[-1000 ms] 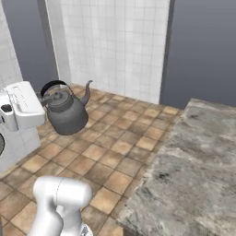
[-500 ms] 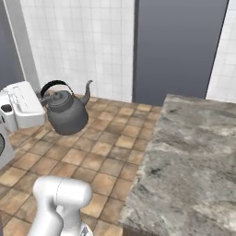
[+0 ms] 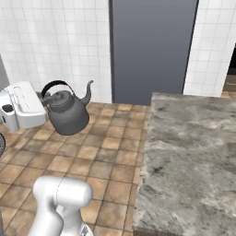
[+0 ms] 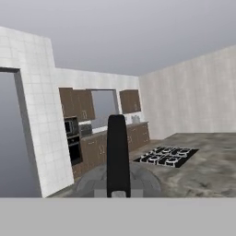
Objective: Pick the kettle from the cabinet and place it on a stove burner. Then pick the pot from the counter and place it on another stove burner. Finally, turn both burners on.
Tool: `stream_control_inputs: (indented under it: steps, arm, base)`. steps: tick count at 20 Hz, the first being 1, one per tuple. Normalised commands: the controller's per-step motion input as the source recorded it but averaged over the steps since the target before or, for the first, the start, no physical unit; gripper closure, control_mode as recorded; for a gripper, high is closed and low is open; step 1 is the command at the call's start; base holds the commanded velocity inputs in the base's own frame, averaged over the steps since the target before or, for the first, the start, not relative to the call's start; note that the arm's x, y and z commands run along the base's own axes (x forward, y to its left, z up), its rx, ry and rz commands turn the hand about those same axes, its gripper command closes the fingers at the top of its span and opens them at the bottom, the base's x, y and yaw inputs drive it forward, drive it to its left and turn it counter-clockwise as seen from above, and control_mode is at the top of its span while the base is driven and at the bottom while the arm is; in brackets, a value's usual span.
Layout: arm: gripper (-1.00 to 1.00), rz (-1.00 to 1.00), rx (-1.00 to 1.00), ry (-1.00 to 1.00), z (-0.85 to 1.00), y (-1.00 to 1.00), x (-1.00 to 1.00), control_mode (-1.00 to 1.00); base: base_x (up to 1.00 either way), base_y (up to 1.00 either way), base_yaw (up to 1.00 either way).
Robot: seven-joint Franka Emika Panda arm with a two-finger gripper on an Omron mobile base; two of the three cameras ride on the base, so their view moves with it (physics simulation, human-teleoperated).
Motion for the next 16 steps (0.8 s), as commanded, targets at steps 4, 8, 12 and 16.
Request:
stream_control_inputs:
  steps: [4,8,12,16]
  arm:
    - [1.0,0.0,0.0,0.0,0.0,0.0,0.0,1.0]
    - [1.0,0.0,0.0,0.0,0.0,0.0,0.0,1.0]
    - [1.0,0.0,0.0,0.0,0.0,0.0,0.0,1.0]
    - [1.0,0.0,0.0,0.0,0.0,0.0,0.0,1.0]
  base:
    - [-0.01,1.0,-0.23]
    - [0.0,0.9,-0.18]
    - [0.1,0.72,-0.18]
    - [0.23,0.83,-0.24]
